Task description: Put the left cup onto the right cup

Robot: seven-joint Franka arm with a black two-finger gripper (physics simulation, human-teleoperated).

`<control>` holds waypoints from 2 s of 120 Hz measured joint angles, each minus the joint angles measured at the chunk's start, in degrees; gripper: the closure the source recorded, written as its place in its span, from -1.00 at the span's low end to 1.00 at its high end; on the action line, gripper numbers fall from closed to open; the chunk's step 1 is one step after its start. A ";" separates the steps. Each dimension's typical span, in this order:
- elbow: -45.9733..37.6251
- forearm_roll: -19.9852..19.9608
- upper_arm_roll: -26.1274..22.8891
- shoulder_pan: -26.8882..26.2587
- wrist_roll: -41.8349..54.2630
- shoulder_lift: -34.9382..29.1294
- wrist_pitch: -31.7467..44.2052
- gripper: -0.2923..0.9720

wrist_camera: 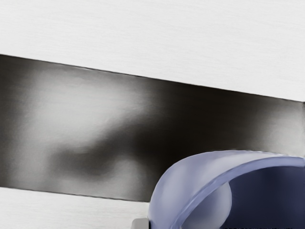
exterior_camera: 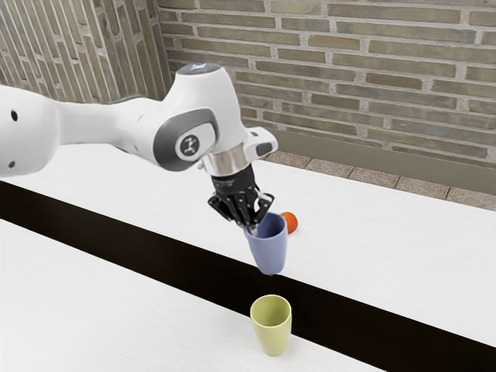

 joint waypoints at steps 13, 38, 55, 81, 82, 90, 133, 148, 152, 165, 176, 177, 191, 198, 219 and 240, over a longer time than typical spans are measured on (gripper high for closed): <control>-2.54 -1.12 -1.30 0.52 -2.48 -2.88 -0.06 0.71; -6.39 -2.54 -3.47 0.43 -7.27 -6.35 -0.12 0.71; -8.56 -4.59 -4.00 -0.69 -10.15 -7.21 -0.11 0.71; -10.87 -6.53 -4.04 0.58 -13.48 -8.04 -0.05 0.70; -10.91 -6.56 -4.04 0.60 -13.59 -8.07 -0.04 0.71; -11.11 -6.77 -4.04 0.57 -14.45 -8.20 0.05 0.70; -13.50 -10.44 -4.63 0.05 -18.26 -9.25 0.52 0.71; -13.59 -10.54 -4.57 0.24 -19.20 -9.09 0.86 0.71; -13.51 -10.45 -4.58 0.24 -19.40 -8.92 1.10 0.71; -13.40 -10.13 -4.56 0.10 -19.95 -8.34 1.85 0.70; -13.36 -9.89 -4.56 0.03 -20.26 -7.65 2.66 0.70; -13.35 -9.87 -4.56 0.03 -20.28 -7.57 2.73 0.70; -13.09 -9.72 -4.54 0.02 -20.50 -6.55 3.60 0.70; -13.05 -9.71 -4.55 0.08 -20.47 -6.17 3.96 0.70; -13.24 -9.75 -4.55 0.55 -20.31 -6.07 4.53 0.70; -13.46 -9.82 -4.55 0.91 -20.20 -6.46 4.31 0.70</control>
